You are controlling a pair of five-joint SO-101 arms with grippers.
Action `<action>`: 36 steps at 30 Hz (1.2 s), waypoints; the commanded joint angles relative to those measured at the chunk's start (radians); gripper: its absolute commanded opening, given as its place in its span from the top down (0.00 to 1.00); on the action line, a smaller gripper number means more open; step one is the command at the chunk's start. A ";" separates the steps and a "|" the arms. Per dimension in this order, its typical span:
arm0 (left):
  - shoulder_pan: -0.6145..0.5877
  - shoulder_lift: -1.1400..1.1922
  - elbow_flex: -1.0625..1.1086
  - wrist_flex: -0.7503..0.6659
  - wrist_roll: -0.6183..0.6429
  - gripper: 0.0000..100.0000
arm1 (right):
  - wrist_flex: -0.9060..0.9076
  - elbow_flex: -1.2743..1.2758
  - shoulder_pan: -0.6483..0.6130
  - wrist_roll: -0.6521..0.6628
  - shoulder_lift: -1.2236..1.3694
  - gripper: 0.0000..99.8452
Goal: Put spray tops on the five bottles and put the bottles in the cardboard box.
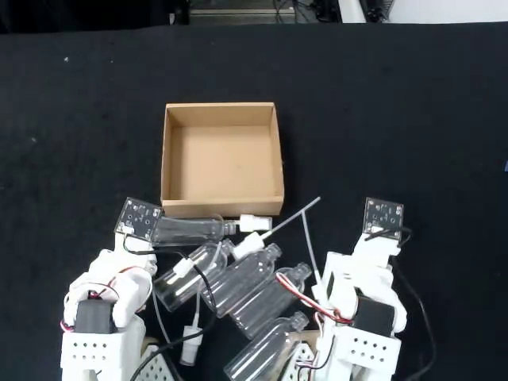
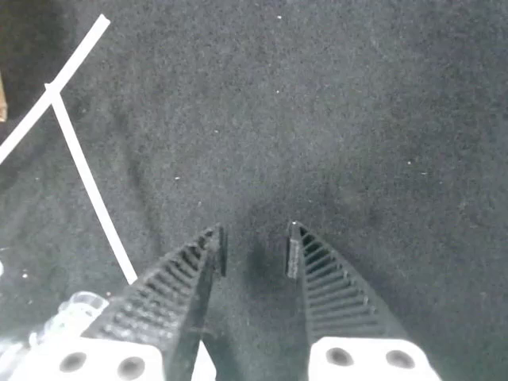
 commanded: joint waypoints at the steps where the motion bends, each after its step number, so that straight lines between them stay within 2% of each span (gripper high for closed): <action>1: 0.013 0.017 0.005 -0.012 -0.012 0.97 | 0.008 -0.002 -0.094 -0.003 -0.094 0.87; 4: -0.048 0.017 0.005 -0.014 -0.015 0.97 | 0.008 -0.002 -0.169 -0.008 -0.094 0.87; 6: -0.168 0.017 0.002 -0.031 -0.015 0.97 | 0.008 -0.002 -0.224 -0.008 -0.094 0.87; 11: -0.473 0.017 0.005 -0.199 -0.015 0.97 | 0.008 -0.002 -0.341 -0.002 -0.094 0.87; 14: -0.556 0.017 0.004 -0.236 -0.025 0.97 | 0.005 -0.002 -0.347 0.000 -0.094 0.87; 16: -0.579 0.017 -0.001 -0.241 -0.112 0.97 | -0.044 -0.004 -0.342 0.000 -0.094 0.87; 19: -0.579 0.017 -0.007 -0.253 -0.184 0.97 | -0.143 -0.007 -0.272 0.003 -0.093 0.87; 24: -0.582 0.017 -0.094 -0.298 -0.005 0.97 | -0.282 -0.030 -0.132 0.143 -0.093 0.88; 28: -0.513 0.017 -0.225 -0.262 0.129 0.97 | -0.226 -0.140 -0.015 0.127 -0.094 0.87; 33: -0.360 0.028 -0.421 -0.198 0.132 0.96 | -0.163 -0.369 0.002 0.209 -0.085 0.87; 36: -0.308 0.106 -0.541 -0.167 0.135 0.87 | -0.112 -0.495 0.002 0.245 -0.084 0.87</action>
